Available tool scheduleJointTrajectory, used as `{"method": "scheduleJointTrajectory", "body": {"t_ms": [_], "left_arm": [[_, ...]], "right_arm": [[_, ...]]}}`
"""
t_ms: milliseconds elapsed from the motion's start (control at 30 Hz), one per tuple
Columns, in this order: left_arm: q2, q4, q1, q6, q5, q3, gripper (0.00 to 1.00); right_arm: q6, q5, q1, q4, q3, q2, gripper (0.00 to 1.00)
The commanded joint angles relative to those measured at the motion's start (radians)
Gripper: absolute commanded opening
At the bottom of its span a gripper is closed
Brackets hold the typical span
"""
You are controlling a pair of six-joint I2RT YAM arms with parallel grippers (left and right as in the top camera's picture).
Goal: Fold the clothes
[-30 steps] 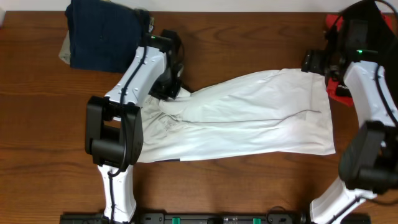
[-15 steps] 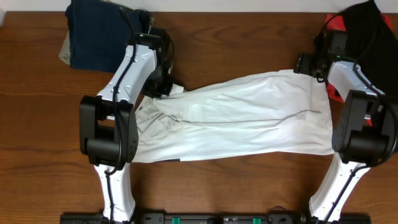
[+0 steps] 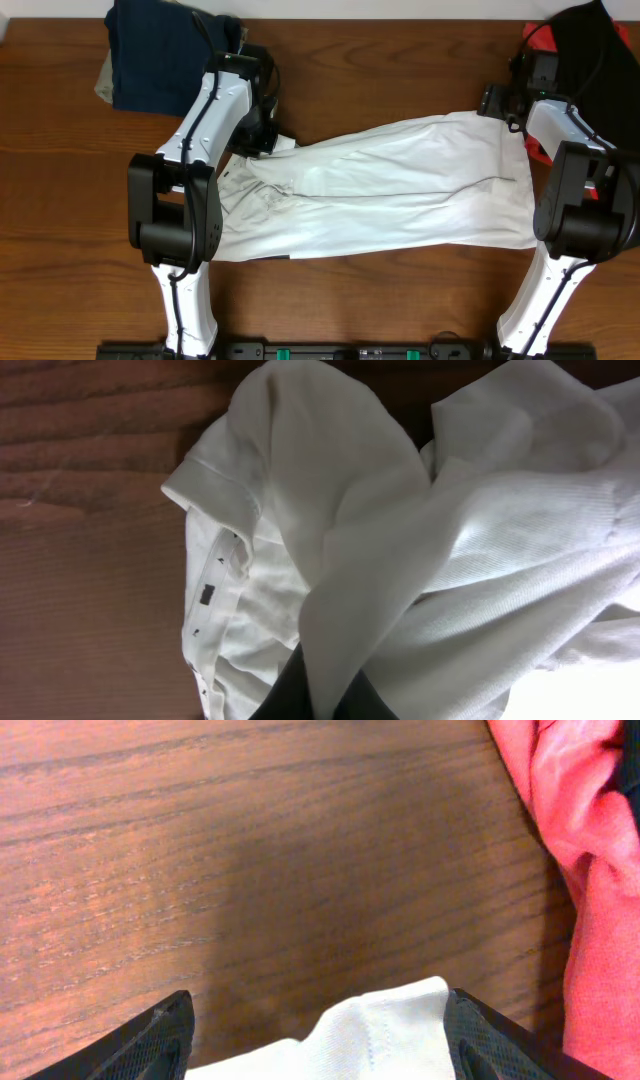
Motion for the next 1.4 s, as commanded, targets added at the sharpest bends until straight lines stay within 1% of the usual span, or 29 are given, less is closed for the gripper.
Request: {"method": "scheduleJointTrajectory", "body": {"t_ms": [0,100,167,200,233,267,300,333,367,400,433,600,733,800,967,1200,1367], "left_arm": [[-0.005,-0.004,0.003,-0.025,-0.011,0.002,0.06],[-0.005,-0.003,0.003,-0.024,-0.011,0.002,0.06],[-0.005,-0.003,0.003,-0.024,-0.012,0.002,0.06],[-0.005,-0.003,0.003,-0.024,-0.012,0.002,0.06],[-0.005,-0.002,0.003,-0.024,-0.012,0.002,0.06],[-0.005,0.0,0.003,-0.024,-0.012,0.002,0.06],[-0.005,0.0,0.003,-0.024,-0.012,0.002,0.06],[-0.005,0.0,0.003,-0.024,-0.012,0.002,0.06],[-0.005,0.001,0.003,-0.022,-0.013,0.003,0.06],[-0.005,0.001,0.004,-0.02,-0.013,0.003,0.06],[-0.006,0.0,0.004,-0.02,-0.013,0.003,0.06],[-0.015,-0.002,0.005,0.003,-0.016,0.019,0.06],[-0.058,0.001,0.008,0.005,-0.016,0.027,0.06],[-0.096,0.004,0.012,0.006,-0.015,0.027,0.06],[-0.186,-0.004,0.019,0.006,-0.014,0.027,0.06],[-0.201,-0.047,0.02,0.006,-0.015,0.021,0.06],[-0.201,-0.077,0.029,0.002,-0.015,-0.004,0.06]], "right_arm": [[-0.008,0.016,-0.014,-0.002,0.008,0.039,0.78],[-0.008,0.015,-0.014,-0.014,0.008,0.063,0.76],[-0.001,0.016,-0.015,-0.027,0.008,0.069,0.72],[0.004,0.019,-0.015,-0.033,0.008,0.069,0.66],[0.003,0.019,-0.015,-0.038,0.008,0.068,0.58],[0.003,0.019,-0.015,-0.04,0.008,0.066,0.52],[0.003,0.019,-0.016,-0.046,0.009,0.062,0.42],[0.003,0.019,-0.016,-0.05,0.01,0.058,0.27],[0.003,0.019,-0.016,-0.053,0.01,0.052,0.15],[0.003,0.019,-0.017,-0.056,0.01,0.043,0.06],[0.003,0.018,-0.017,-0.056,0.01,0.033,0.01],[0.003,0.018,-0.022,-0.063,0.01,-0.052,0.01],[0.003,0.016,-0.031,-0.116,0.01,-0.149,0.01],[-0.001,-0.007,-0.036,-0.167,0.01,-0.2,0.01],[-0.028,-0.162,-0.062,-0.32,0.01,-0.294,0.01],[-0.061,-0.193,-0.115,-0.588,0.009,-0.314,0.01],[-0.147,-0.365,-0.198,-0.697,0.008,-0.314,0.01]]}}
